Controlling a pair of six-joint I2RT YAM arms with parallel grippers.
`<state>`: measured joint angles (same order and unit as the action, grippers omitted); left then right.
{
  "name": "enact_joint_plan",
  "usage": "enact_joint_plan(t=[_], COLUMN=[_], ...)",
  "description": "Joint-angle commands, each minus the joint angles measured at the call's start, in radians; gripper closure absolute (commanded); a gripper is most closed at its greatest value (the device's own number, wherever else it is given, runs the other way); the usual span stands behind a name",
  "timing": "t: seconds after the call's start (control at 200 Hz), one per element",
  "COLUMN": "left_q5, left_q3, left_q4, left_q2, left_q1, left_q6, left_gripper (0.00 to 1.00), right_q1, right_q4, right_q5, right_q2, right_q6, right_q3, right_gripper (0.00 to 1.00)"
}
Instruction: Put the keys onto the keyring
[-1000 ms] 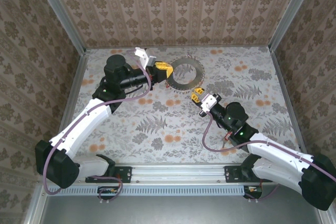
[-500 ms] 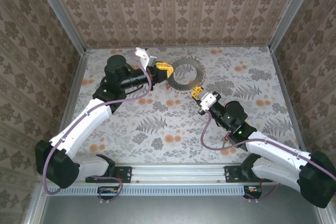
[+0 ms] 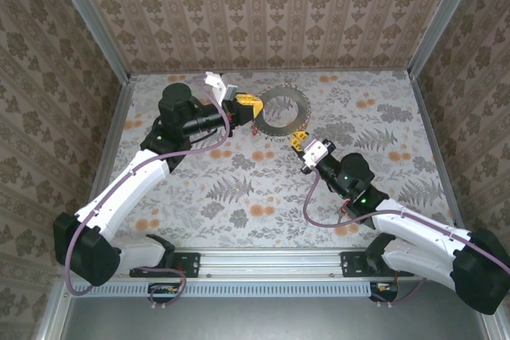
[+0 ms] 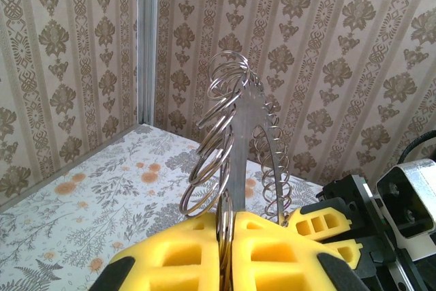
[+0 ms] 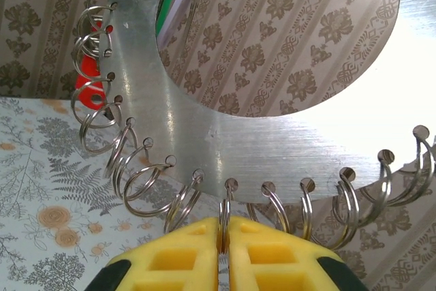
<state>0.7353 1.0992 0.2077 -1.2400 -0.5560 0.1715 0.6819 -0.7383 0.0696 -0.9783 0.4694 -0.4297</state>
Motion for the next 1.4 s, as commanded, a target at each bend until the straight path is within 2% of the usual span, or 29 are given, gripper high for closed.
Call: enact_joint_plan(t=[0.0,0.05,0.215,0.315,0.35,0.485,0.86,1.01,1.09,1.14,1.235,1.34,1.395], left_q5=[0.0,-0.002,-0.019,-0.084,-0.142,-0.228,-0.286,-0.236,-0.231,-0.228,-0.22,-0.218,-0.232], left_q3=[0.021,0.022,0.02,0.014,0.012,0.003,-0.083,-0.126,-0.15,-0.17,-0.201,-0.229,-0.245], left_q4=[0.022,0.025,0.02,0.015,0.008,-0.009,0.012,0.057,0.046,0.055,0.068,0.075,0.079], left_q2=[0.024,0.025,0.025,0.025,0.022,-0.001,-0.043,-0.075,-0.087,-0.095,-0.112,-0.128,-0.135], left_q1=[-0.009,-0.009,-0.009,-0.006,-0.004,0.007,0.035,0.041,0.041,0.041,0.038,0.021,0.008], left_q6=[0.017,0.019,0.025,0.064,0.084,0.217,0.583,0.725,0.781,0.805,0.844,0.848,0.856], left_gripper=[1.0,1.0,1.0,1.0,1.0,1.0,1.0,0.95,0.88,0.87,0.79,0.78,0.74], right_q1=[0.007,0.007,0.007,0.007,0.008,0.006,-0.02,-0.043,-0.067,-0.079,-0.095,-0.127,-0.146], right_q4=[-0.042,-0.041,-0.056,-0.052,-0.046,-0.032,-0.019,0.033,0.095,0.133,0.177,0.246,0.267], right_q5=[0.022,0.027,0.036,0.038,0.039,0.04,0.017,-0.026,-0.079,-0.102,-0.126,-0.174,-0.221], right_q2=[-0.003,-0.006,-0.004,-0.001,0.001,0.004,0.007,0.0,-0.006,-0.012,-0.021,-0.035,-0.043], right_q6=[0.01,0.012,0.009,0.009,0.005,-0.014,-0.128,-0.182,-0.204,-0.221,-0.237,-0.256,-0.268], right_q3=[-0.024,-0.026,-0.021,-0.015,-0.015,-0.015,-0.027,-0.053,-0.078,-0.094,-0.106,-0.129,-0.135], right_gripper=[0.89,0.9,1.0,1.0,1.0,1.0,1.0,1.0,1.0,1.0,1.0,1.0,1.0])
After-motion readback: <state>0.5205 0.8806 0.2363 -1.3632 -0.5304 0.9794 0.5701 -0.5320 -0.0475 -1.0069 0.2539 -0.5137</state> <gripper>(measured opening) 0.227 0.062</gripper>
